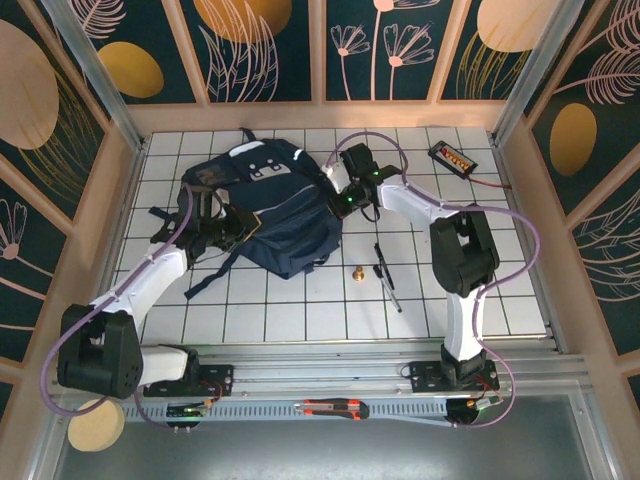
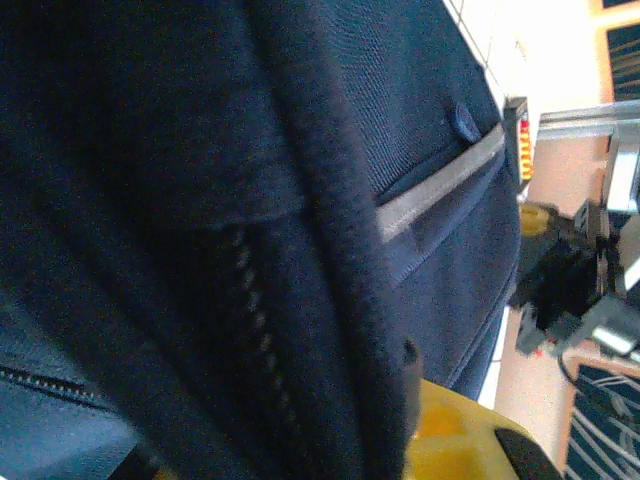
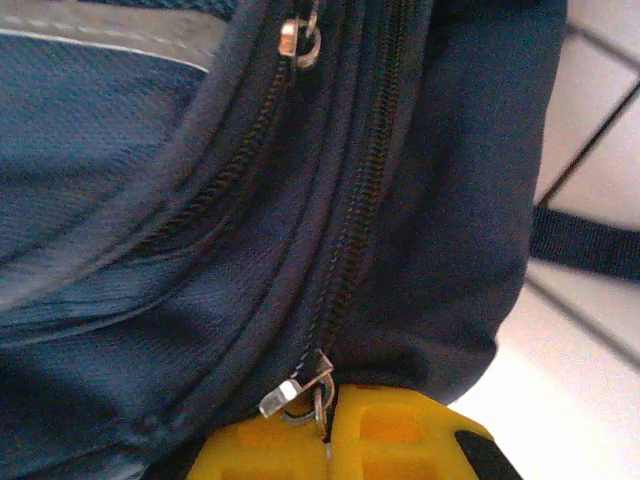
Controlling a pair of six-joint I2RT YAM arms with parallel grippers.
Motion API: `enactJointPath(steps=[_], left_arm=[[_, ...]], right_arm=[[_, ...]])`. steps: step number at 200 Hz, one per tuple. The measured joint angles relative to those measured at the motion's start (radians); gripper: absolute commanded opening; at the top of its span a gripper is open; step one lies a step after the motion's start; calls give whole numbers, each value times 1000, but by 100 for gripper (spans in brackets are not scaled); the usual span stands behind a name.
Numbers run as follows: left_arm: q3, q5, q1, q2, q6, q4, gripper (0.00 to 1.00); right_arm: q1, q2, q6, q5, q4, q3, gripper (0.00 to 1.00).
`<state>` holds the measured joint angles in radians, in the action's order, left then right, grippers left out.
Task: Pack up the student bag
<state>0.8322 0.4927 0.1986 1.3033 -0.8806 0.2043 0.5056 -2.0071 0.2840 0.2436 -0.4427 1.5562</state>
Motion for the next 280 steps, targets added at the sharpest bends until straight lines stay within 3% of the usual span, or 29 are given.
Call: enactJointPath(steps=[30, 56, 83, 111, 119, 127, 131, 135, 136, 137, 141, 177, 205, 223, 254, 280], left_arm=[[39, 1, -45, 13, 106, 63, 0], [68, 4, -76, 20, 165, 131, 0], [106, 6, -90, 52, 206, 189, 1], [204, 13, -105, 155, 241, 252, 0], [234, 11, -112, 193, 253, 265, 7], [265, 10, -120, 233, 266, 273, 25], [278, 9, -123, 249, 275, 276, 40], [291, 5, -126, 264, 277, 280, 67], [295, 1, -127, 270, 278, 282, 82], [298, -2, -128, 272, 278, 283, 91], [308, -16, -132, 281, 279, 284, 98], [298, -106, -166, 183, 245, 261, 99], [152, -90, -152, -64, 113, 195, 99], [31, -66, -110, -147, -7, 85, 99], [-143, -49, 5, -70, -214, -128, 99], [-166, -52, 23, -7, -311, -230, 99]], right_arm=[[-23, -51, 160, 118, 61, 55, 0], [-24, -11, 289, 183, 188, -47, 0], [-22, 35, 312, 211, 208, -122, 0], [38, 180, 256, 144, 262, -297, 0], [71, 224, 212, 117, 271, -340, 0], [110, 260, 167, 97, 279, -372, 0], [129, 272, 148, 93, 284, -383, 0], [153, 284, 123, 80, 289, -393, 0], [157, 286, 120, 79, 290, -394, 0], [166, 288, 109, 77, 292, -397, 0], [187, 294, 87, 70, 297, -401, 0], [322, 283, -72, 82, 309, -388, 0], [332, 271, -130, 97, 292, -367, 0], [332, 271, -137, 98, 274, -362, 0], [332, 264, -129, 94, 205, -316, 0], [334, 263, -126, 79, 176, -310, 0]])
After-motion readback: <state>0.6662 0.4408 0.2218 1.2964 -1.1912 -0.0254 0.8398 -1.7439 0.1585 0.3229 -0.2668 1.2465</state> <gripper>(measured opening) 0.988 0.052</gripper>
